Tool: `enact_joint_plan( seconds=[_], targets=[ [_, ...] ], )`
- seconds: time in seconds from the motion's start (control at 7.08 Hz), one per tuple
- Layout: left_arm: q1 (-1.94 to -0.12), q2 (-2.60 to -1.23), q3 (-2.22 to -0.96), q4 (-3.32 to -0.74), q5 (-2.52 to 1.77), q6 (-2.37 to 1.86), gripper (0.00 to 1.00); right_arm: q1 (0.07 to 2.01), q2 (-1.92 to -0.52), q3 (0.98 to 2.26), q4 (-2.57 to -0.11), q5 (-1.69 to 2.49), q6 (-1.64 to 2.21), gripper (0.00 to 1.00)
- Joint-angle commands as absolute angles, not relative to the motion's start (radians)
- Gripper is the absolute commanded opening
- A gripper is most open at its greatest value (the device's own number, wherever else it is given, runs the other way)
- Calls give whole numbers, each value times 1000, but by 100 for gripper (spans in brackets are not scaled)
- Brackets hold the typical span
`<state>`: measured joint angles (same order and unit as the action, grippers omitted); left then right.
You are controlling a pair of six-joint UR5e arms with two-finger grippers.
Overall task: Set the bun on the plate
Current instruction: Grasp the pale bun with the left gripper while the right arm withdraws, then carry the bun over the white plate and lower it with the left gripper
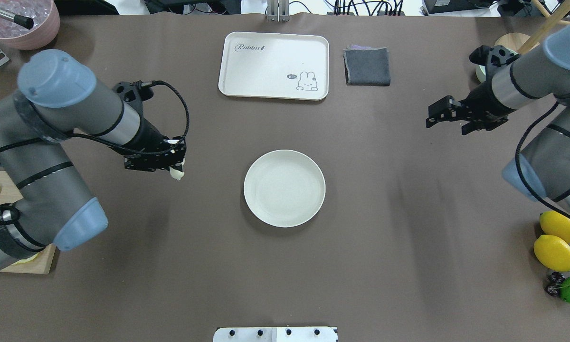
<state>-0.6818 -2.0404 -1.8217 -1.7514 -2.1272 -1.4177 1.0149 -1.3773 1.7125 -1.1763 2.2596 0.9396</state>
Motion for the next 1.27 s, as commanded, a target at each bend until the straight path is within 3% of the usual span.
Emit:
enact_joint_plan(
  seconds=[0.0, 0.28, 0.71, 0.85, 1.13],
  targets=[
    [-550, -2227, -1699, -1729, -1982, -1547, 0, 1156, -1526, 1713, -1189, 2302, 616, 100],
    [-497, -2340, -1567, -1736, -1907, -1574, 0, 1215, -1613, 1709, -1187, 2304, 459, 100],
    [-417, -2424, -1423, -1800, -1806, -1620, 0, 1215, -1631, 1709, -1187, 2301, 457, 100],
    [-411, -2422, -1404, -1830, -1796, -1618, 9, 1215, -1635, 1707, -1187, 2301, 451, 100],
    [-413, -2422, -1404, -1830, -1796, -1612, 50, 1212, -1632, 1706, -1187, 2299, 451, 100]
  ],
)
